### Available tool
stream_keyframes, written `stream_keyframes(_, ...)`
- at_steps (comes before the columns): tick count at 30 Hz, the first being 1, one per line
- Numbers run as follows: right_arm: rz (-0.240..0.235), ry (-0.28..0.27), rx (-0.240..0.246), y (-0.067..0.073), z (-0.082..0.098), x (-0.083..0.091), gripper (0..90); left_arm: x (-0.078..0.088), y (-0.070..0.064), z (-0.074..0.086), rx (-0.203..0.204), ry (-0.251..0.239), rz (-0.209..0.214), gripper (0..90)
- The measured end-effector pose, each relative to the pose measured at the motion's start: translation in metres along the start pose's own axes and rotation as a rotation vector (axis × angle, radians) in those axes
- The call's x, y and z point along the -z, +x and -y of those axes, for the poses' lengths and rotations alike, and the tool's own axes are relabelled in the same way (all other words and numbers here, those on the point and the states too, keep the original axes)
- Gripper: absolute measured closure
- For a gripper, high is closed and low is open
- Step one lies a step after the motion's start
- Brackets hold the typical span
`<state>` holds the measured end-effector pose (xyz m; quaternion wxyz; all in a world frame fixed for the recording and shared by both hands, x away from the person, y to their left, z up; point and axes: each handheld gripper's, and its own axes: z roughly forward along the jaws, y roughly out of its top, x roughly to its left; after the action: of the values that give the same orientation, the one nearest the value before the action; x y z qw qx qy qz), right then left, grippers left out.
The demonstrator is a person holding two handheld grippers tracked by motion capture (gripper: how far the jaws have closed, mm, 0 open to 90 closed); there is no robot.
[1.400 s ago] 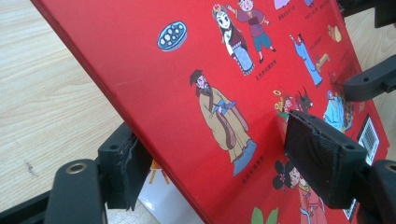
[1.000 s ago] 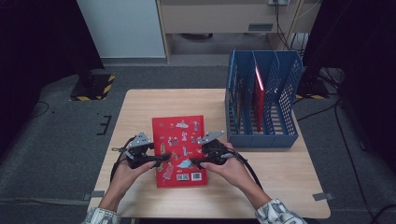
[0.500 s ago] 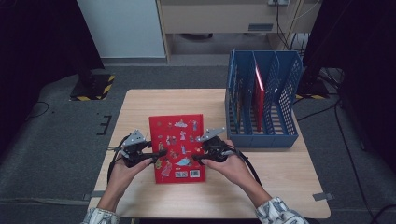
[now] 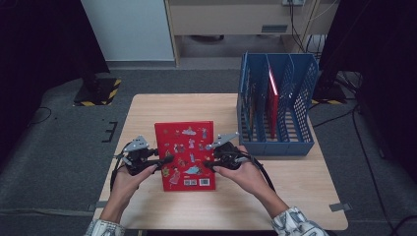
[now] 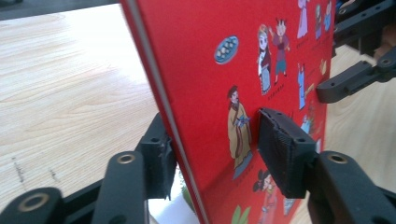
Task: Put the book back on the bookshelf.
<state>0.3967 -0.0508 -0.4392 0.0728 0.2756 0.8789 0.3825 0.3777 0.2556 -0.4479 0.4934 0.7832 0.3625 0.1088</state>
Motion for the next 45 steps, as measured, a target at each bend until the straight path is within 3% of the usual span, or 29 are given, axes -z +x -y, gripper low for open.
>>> stream_keyframes(8,-0.004,0.008,0.005,0.001,-0.004,0.004,58.4,0.005,-0.004,-0.004,-0.009,0.009,-0.011,50.5)
stream_keyframes(15,-0.013,-0.017,0.006,0.001,-0.014,0.016,61.0,0.013,-0.011,-0.012,-0.013,-0.002,-0.015,51.8)
stream_keyframes(21,0.008,-0.027,0.017,-0.004,-0.026,0.025,60.9,0.018,-0.017,-0.030,-0.058,-0.011,-0.036,54.0)
stream_keyframes(32,0.050,-0.076,-0.002,-0.022,-0.037,0.019,59.4,0.004,0.003,-0.047,-0.058,-0.029,-0.059,52.7)
stream_keyframes(37,0.093,-0.079,-0.001,-0.026,-0.037,0.010,58.7,-0.006,0.012,-0.043,-0.078,-0.053,-0.070,51.5)
stream_keyframes(40,0.097,-0.091,0.000,-0.028,-0.034,0.007,58.2,-0.009,0.013,-0.037,-0.073,-0.059,-0.074,51.0)
stream_keyframes(45,0.092,-0.099,0.005,-0.023,-0.031,0.007,60.5,-0.011,0.011,-0.033,-0.064,-0.086,-0.121,46.2)
